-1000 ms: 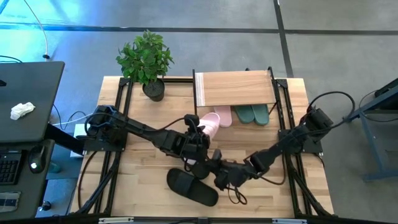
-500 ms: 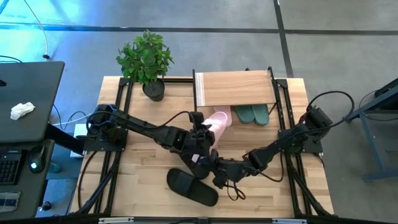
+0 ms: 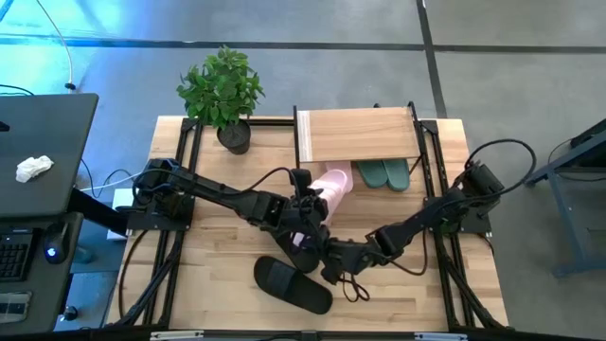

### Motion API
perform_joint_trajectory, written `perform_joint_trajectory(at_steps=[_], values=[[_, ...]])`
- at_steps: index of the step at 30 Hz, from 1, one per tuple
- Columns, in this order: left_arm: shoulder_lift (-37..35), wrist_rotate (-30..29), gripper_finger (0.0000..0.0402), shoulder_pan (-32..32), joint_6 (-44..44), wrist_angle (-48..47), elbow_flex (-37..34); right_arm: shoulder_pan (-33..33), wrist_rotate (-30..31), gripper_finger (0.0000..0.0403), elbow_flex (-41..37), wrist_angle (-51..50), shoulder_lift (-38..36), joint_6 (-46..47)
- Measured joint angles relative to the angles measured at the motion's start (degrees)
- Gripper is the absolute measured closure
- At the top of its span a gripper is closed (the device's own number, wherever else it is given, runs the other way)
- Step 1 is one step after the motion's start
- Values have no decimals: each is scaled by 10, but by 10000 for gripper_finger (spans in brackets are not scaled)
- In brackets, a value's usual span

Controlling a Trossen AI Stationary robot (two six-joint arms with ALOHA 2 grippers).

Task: Pick and place slides into the shelf
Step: Put the pink slide under the shelf

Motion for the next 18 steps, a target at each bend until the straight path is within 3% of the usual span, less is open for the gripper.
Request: perform_joint_trajectory(at_steps=[8, 18], values=[[0, 0, 402, 0, -3, 13, 0, 0, 36, 251, 0, 2, 27, -41], [0, 0, 402, 0, -7, 17, 1, 0, 64, 332, 0, 18, 28, -57]])
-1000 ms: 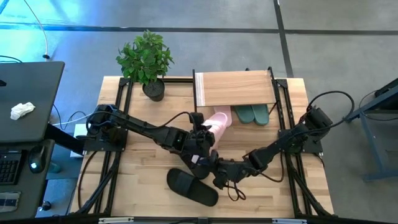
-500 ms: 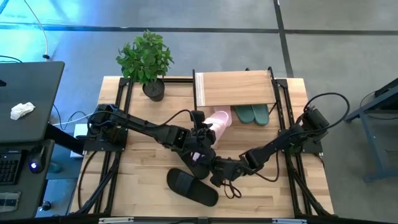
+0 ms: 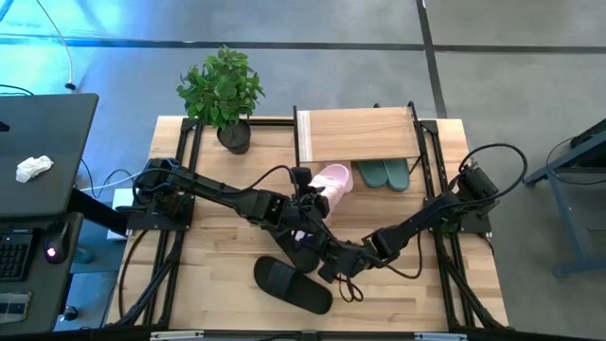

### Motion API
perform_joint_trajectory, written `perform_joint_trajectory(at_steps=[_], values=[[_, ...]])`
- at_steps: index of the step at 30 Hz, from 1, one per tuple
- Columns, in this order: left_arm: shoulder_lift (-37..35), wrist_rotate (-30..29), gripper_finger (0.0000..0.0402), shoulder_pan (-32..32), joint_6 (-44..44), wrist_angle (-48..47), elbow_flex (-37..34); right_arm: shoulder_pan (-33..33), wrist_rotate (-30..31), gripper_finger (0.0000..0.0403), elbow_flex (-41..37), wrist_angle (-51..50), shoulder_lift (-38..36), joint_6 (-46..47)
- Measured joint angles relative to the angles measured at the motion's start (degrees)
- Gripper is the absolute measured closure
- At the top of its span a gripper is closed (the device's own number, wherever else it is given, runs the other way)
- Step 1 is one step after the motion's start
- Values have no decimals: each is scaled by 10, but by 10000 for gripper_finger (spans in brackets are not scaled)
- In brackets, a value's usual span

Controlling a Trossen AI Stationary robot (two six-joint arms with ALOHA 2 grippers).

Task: Pick and place slides into the shelf
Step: Put the pink slide under the shelf

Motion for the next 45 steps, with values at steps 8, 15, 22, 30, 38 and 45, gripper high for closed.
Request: perform_joint_trajectory(at_steps=[8, 15, 22, 30, 38, 45], values=[[0, -2, 402, -1, 0, 1, 1, 4, 15, 342, 0, 0, 0, -9], [-1, -2, 386, -1, 15, -4, 1, 10, 48, 366, 0, -8, 0, 9], [-1, 8, 337, -4, 111, -8, 1, 16, 80, 380, -1, -53, 0, 57], [-8, 22, 267, -2, 149, -19, 1, 24, 98, 382, -1, -100, 0, 123], [-50, 96, 246, -6, 96, -119, 1, 50, 30, 385, -1, -101, -2, 221], [-64, 103, 262, -20, 60, -209, 1, 68, 4, 394, -1, -85, -2, 261]])
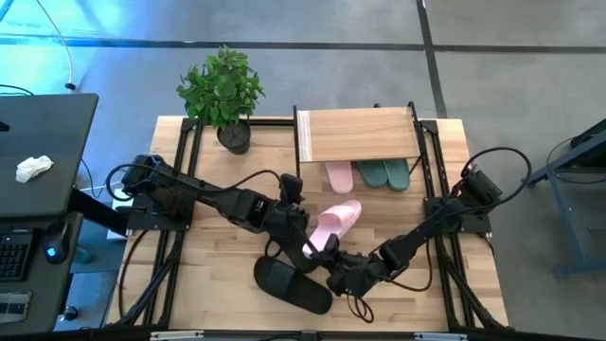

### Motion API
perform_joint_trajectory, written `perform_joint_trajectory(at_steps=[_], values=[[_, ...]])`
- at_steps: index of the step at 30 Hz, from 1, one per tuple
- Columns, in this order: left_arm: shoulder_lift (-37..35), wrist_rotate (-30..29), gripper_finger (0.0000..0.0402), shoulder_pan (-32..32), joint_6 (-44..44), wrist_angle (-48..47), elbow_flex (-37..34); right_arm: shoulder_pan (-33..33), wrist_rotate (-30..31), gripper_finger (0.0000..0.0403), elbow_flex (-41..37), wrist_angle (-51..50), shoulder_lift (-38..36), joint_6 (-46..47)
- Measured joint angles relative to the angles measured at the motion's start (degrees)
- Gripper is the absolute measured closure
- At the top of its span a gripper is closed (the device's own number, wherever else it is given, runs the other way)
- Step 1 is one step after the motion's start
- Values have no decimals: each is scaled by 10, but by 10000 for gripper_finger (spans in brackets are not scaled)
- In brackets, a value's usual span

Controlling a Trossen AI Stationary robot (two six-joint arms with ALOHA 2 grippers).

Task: Pick and place slides into the shelf
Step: Put the pink slide under the shelf

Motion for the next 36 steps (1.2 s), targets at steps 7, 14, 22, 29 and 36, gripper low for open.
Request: perform_joint_trajectory(at_steps=[7, 14, 22, 29, 36], values=[[0, -3, 275, -1, -54, -90, 0, 2, -1, 398, 0, 89, 0, -38], [0, 17, 279, -16, -108, -166, -23, 10, 50, 398, 0, 106, 0, -52], [-28, -58, 277, -65, -85, 26, -149, 51, 145, 398, 0, 108, 0, -65], [-73, -71, 277, -98, 58, 396, -316, 77, 195, 398, 1, 84, -4, -18], [-78, -24, 277, -124, 174, 624, -401, 69, 205, 398, 1, 76, -5, -7]])
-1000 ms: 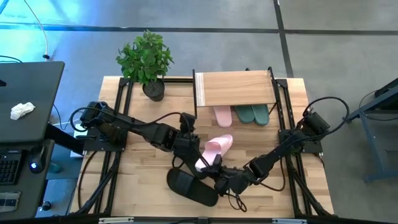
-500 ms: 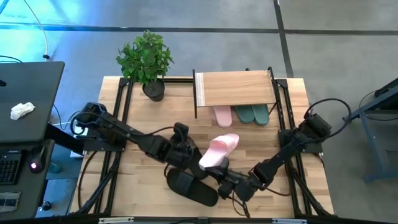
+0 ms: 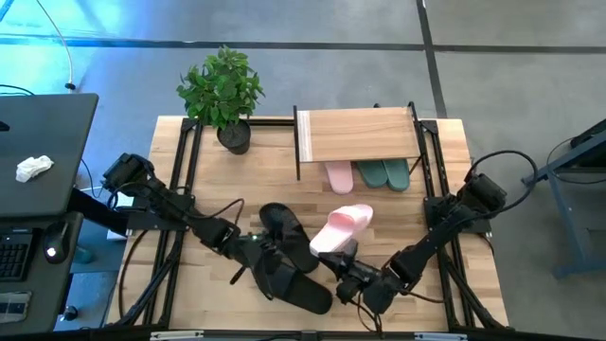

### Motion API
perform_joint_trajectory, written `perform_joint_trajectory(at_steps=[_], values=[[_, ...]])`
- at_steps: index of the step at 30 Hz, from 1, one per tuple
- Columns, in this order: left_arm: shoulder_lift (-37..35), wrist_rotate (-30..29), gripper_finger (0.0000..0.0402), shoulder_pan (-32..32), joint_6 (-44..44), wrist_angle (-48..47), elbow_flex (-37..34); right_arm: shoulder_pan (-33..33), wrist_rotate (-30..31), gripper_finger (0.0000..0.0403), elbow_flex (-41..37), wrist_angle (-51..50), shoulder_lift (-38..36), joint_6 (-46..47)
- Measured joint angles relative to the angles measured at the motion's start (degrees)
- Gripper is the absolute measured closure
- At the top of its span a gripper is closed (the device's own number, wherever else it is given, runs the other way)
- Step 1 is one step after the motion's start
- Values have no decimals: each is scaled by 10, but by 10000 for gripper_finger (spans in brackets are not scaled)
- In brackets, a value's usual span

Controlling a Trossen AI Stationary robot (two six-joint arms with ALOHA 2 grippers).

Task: Pick and place slides into the shelf
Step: Put the pink slide under the shelf

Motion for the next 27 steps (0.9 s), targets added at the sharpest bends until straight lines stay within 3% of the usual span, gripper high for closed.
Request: perform_joint_trajectory(at_steps=[6, 11, 17, 27], values=[[0, 33, 277, 1, -12, 56, -3, -24, -47, 398, 0, 43, 0, -32], [0, 55, 277, 22, -50, 31, -3, -31, -55, 398, 0, 69, 0, -73], [0, 138, 277, 50, -73, 22, -3, -32, -63, 400, 0, 72, 0, -76], [0, 170, 275, 57, -59, 22, -3, -39, -80, 400, 0, 74, 0, -75]])
